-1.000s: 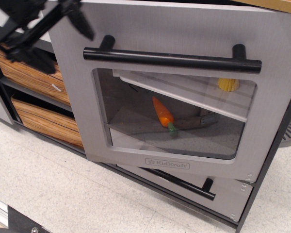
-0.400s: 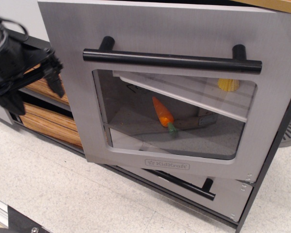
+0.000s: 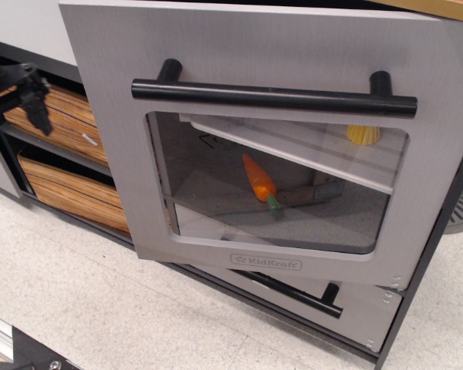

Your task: Open oven

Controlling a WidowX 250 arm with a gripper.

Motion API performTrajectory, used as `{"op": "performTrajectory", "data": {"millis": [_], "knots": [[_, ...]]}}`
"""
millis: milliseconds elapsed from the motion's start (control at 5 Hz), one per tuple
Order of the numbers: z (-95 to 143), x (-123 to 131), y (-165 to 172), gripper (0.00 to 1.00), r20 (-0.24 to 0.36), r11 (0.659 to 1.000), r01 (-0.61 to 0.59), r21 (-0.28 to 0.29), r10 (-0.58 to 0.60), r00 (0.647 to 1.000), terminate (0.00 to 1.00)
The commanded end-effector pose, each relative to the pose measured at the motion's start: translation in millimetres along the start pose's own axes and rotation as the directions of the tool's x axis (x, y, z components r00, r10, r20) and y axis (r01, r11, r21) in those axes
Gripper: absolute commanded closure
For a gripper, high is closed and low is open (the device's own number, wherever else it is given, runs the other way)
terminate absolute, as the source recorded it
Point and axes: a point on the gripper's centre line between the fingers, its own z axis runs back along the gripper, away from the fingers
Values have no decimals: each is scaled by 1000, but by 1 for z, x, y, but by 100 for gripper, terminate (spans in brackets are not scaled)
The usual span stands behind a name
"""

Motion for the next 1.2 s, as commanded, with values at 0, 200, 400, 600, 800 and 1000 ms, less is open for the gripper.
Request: {"op": "performTrajectory", "data": {"millis": [0, 200, 400, 600, 800, 1000], "knots": [[13, 47, -6, 0, 87, 991, -132, 34, 129, 988, 0], [6, 50, -28, 0, 93, 977, -211, 37, 207, 974, 0], [7, 46, -42, 0, 94, 973, -227, 31, 224, 970, 0], [24, 46, -60, 0, 36, 969, -245, 42, 243, 969, 0], [44, 34, -58, 0, -15, 990, -124, 60, 125, 992, 0], [59, 26, -45, 0, -75, 995, -24, 101, 32, 997, 0]]}}
